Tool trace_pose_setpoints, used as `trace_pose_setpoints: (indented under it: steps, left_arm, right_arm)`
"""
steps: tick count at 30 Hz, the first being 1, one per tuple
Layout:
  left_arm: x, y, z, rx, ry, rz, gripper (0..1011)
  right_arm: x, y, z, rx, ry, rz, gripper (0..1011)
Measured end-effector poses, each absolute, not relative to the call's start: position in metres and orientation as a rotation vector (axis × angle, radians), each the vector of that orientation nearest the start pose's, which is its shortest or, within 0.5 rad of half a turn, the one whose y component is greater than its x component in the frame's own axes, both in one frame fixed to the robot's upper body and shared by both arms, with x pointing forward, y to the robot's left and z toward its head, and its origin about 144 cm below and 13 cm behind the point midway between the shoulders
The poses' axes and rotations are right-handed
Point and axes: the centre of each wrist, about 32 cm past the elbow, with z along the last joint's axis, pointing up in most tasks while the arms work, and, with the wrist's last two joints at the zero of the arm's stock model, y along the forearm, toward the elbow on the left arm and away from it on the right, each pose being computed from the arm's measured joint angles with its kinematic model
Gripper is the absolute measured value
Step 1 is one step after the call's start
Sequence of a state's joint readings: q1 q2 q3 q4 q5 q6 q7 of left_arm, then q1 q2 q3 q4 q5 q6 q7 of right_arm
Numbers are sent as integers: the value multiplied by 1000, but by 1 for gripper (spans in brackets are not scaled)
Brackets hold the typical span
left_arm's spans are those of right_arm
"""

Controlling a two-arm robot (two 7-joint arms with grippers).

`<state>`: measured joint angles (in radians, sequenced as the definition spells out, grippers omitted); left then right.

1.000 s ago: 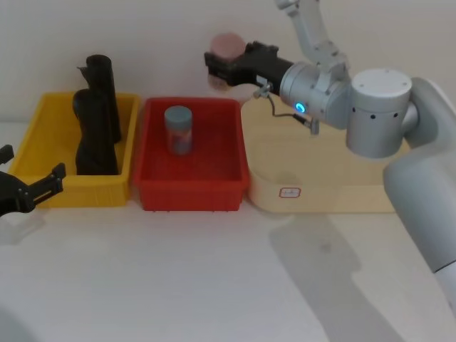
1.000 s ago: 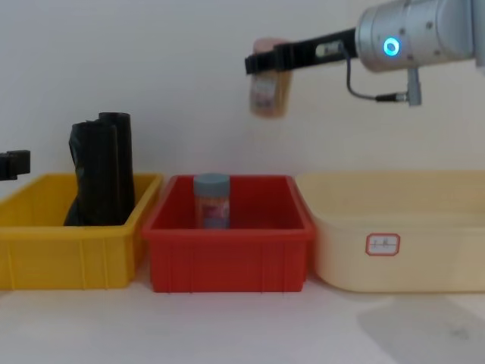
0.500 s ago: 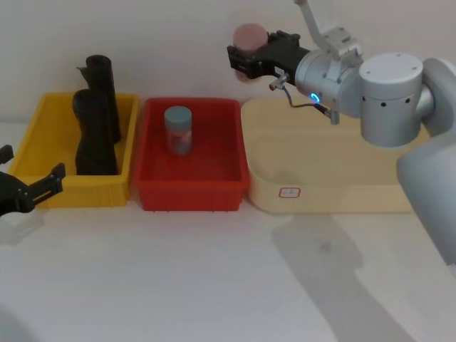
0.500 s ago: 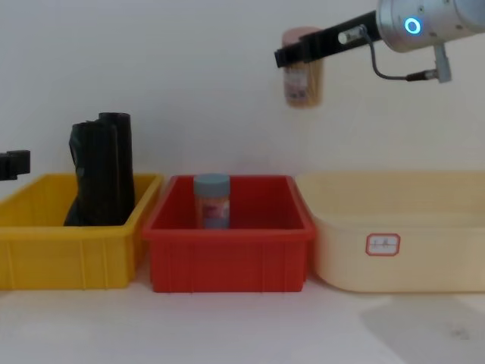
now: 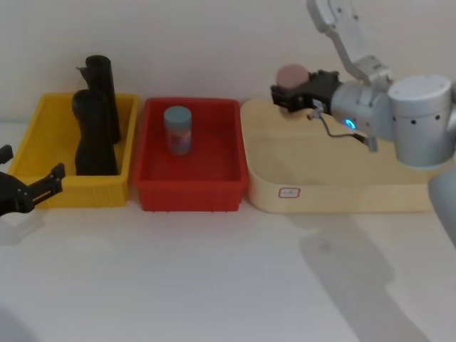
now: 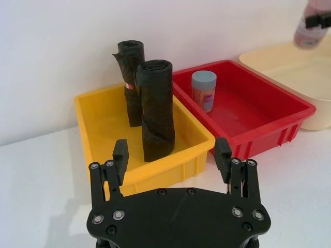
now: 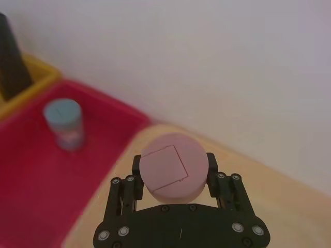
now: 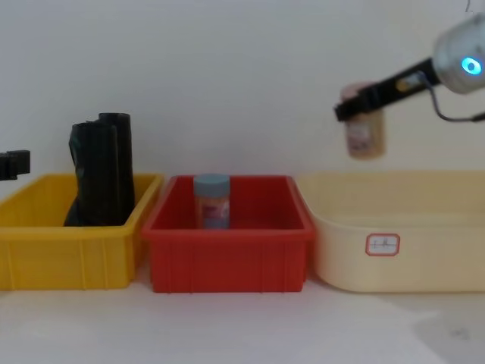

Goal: Pick up the garbage bag with the one hand and transfer it to the other hand.

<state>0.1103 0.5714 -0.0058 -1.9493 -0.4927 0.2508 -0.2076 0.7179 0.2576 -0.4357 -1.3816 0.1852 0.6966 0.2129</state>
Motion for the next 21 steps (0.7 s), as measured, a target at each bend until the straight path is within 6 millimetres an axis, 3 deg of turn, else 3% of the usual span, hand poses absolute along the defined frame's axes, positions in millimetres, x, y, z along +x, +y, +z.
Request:
trace_pose_setpoints:
  steps: [6, 8, 14, 21]
  left_arm:
    - [422, 327, 1255, 96, -36, 1182, 1000]
    - [422, 327, 1255, 96, -36, 1182, 1000]
    - [422, 327, 1255, 96, -36, 1182, 1001]
    - [422, 328, 1255, 96, -36, 1185, 1001]
  right_arm:
    - [598, -205, 1331, -471, 28, -1159, 738]
    - [596, -211, 1329, -481, 41, -1173, 832]
    - [594, -219, 1325, -496, 61, -1191, 979]
    - [592, -225, 1323, -505, 75, -1206, 1001]
